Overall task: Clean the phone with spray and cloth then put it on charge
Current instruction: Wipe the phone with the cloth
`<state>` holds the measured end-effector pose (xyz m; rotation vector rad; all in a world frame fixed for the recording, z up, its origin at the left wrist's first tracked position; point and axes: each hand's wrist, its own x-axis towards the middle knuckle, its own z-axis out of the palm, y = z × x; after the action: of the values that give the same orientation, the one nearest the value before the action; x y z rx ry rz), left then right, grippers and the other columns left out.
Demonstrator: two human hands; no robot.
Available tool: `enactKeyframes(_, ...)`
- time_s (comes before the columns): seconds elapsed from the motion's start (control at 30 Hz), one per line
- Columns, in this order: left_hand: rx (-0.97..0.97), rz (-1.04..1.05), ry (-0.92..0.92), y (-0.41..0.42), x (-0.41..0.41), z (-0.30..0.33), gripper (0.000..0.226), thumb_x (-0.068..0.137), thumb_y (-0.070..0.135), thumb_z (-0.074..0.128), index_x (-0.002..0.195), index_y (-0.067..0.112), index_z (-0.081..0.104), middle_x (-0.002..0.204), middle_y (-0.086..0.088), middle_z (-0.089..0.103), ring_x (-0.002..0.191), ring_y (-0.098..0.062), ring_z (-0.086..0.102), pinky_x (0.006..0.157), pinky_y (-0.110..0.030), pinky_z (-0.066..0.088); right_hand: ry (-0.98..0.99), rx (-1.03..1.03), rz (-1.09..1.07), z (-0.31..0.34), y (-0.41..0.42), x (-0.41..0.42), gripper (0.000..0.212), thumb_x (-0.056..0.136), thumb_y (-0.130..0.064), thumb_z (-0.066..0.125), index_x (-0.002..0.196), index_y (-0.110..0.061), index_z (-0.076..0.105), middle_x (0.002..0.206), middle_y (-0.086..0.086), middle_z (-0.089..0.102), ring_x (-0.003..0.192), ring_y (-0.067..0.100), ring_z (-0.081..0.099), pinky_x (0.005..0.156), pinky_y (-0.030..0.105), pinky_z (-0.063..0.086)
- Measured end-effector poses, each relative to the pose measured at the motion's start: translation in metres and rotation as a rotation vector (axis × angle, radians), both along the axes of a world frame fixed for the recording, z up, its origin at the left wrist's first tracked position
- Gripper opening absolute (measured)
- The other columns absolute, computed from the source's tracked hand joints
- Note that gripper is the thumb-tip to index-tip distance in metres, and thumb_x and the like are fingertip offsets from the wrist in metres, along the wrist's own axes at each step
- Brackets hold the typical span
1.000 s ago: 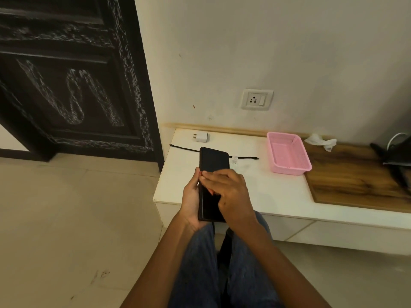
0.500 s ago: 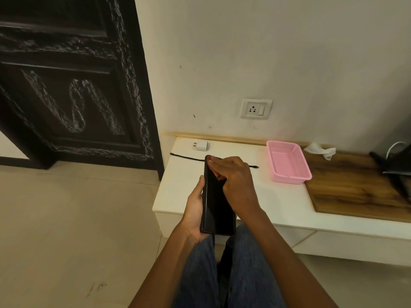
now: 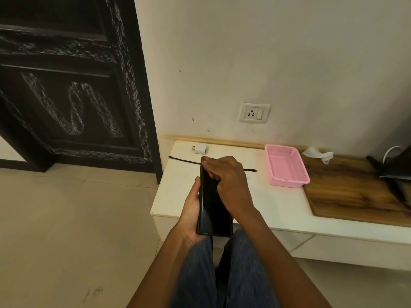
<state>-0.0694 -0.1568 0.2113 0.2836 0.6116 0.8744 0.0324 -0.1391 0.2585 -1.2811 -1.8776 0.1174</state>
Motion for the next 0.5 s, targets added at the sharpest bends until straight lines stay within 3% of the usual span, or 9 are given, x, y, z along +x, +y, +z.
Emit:
enactKeyframes(0.1, 0.007, 0.026, 0.079, 0.003, -0.007, -0.004, 0.055, 0.090, 0.057, 0.042, 0.115, 0.013, 0.064, 0.092, -0.009, 0.072, 0.080, -0.024, 0.069, 0.070, -0.036, 0.057, 0.041, -0.028, -0.026, -0.006, -0.001, 0.019, 0.049, 0.062, 0.030, 0.058, 0.103, 0.005, 0.067, 0.094, 0.022, 0.070, 0.083, 0.037, 0.063, 0.073, 0.046, 0.055)
enactKeyframes(0.2, 0.074, 0.029, 0.140, 0.002, -0.003, -0.009, 0.045, 0.091, 0.059, 0.040, 0.098, 0.022, 0.064, 0.074, 0.004, 0.075, 0.065, -0.012, 0.072, 0.052, -0.027, 0.056, 0.037, -0.024, -0.100, -0.006, -0.006, 0.020, 0.038, 0.065, 0.027, 0.061, 0.097, 0.007, 0.069, 0.085, 0.023, 0.070, 0.079, 0.041, 0.063, 0.070, 0.043, 0.055)
enactKeyframes(0.3, 0.090, -0.034, 0.141, -0.003, 0.006, 0.003, 0.052, 0.088, 0.059, 0.046, 0.095, 0.018, 0.077, 0.085, -0.007, 0.076, 0.075, -0.018, 0.073, 0.060, -0.027, 0.057, 0.023, 0.053, -0.128, -0.002, -0.009, 0.008, 0.032, 0.070, 0.018, 0.055, 0.094, 0.005, 0.071, 0.087, 0.020, 0.072, 0.081, 0.038, 0.064, 0.072, 0.039, 0.052)
enactKeyframes(0.4, 0.087, -0.022, 0.019, -0.004, 0.012, 0.010, 0.042, 0.084, 0.050, 0.054, 0.096, 0.017, 0.078, 0.093, -0.008, 0.075, 0.086, -0.019, 0.072, 0.072, -0.029, 0.058, 0.009, 0.038, -0.085, 0.002, -0.010, -0.003, 0.040, 0.069, 0.016, 0.052, 0.103, 0.003, 0.069, 0.103, 0.017, 0.070, 0.094, 0.034, 0.063, 0.084, 0.040, 0.048)
enactKeyframes(0.5, 0.093, -0.004, 0.021, -0.001, 0.009, 0.007, 0.047, 0.086, 0.054, 0.050, 0.089, 0.017, 0.079, 0.086, -0.008, 0.075, 0.076, -0.019, 0.073, 0.063, -0.029, 0.058, 0.021, 0.004, -0.057, 0.002, -0.008, 0.006, 0.046, 0.068, 0.023, 0.055, 0.107, 0.000, 0.067, 0.105, 0.015, 0.070, 0.095, 0.032, 0.062, 0.085, 0.039, 0.049)
